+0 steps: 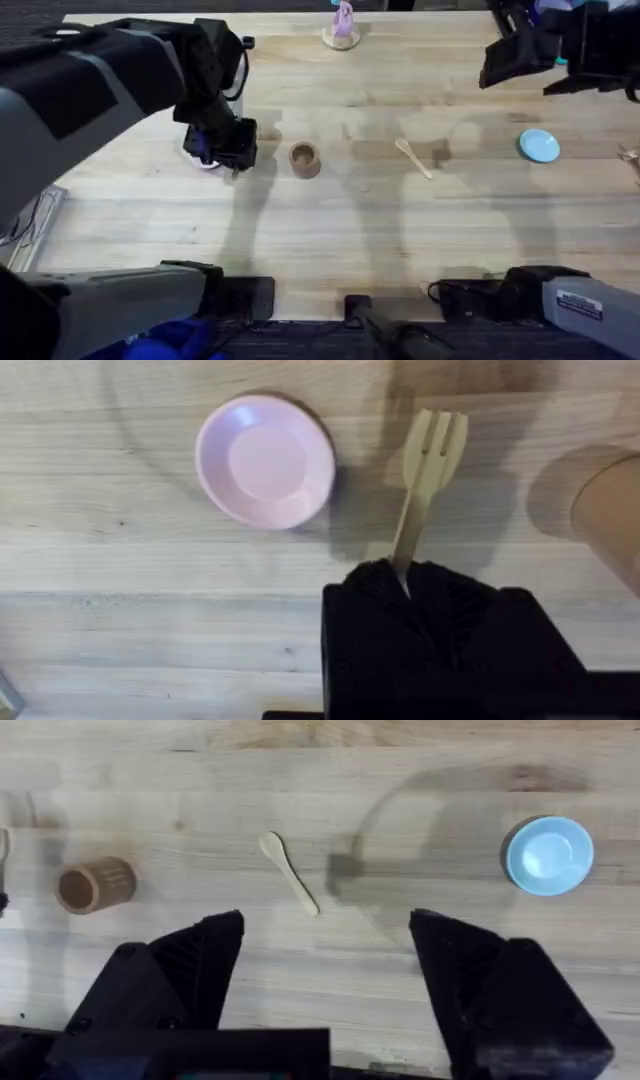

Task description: Pick up a utensil and set it on the pink plate, then put the other utensil in the container.

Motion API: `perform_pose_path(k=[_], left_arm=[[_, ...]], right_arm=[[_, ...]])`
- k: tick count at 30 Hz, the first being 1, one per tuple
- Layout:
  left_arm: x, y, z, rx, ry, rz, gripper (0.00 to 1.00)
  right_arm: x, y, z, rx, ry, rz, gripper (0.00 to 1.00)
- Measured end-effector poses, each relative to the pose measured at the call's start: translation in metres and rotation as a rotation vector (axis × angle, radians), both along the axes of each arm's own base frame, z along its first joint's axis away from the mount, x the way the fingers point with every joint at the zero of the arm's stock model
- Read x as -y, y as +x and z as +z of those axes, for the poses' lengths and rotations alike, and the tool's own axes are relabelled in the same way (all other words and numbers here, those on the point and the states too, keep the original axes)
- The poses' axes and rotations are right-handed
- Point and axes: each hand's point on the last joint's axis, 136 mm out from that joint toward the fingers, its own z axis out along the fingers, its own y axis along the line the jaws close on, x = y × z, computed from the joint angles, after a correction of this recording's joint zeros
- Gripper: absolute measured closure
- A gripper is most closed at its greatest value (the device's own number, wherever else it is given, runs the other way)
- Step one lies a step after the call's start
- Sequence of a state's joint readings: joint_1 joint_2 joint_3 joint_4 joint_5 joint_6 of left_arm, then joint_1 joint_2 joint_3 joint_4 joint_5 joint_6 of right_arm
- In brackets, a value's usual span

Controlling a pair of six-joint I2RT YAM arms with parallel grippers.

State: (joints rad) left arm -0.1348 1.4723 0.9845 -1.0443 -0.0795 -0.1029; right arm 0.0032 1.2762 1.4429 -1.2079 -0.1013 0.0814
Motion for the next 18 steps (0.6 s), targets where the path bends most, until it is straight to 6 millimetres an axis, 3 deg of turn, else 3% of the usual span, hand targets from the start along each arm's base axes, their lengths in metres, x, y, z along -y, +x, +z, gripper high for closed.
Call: perform_pose_path(k=[12, 18], left_arm=[[-0.053, 0.005, 0.016, 0.079, -0.005, 0.144, 0.959], [-0.068, 0.007, 0.017, 0.092, -0.004, 0.15, 0.959]], right_arm=[[0.0, 0.0, 0.0, 0.0, 0.0, 0.0, 0.006], [0.0, 0.0, 0.0, 0.001, 0.0, 0.0, 0.005]])
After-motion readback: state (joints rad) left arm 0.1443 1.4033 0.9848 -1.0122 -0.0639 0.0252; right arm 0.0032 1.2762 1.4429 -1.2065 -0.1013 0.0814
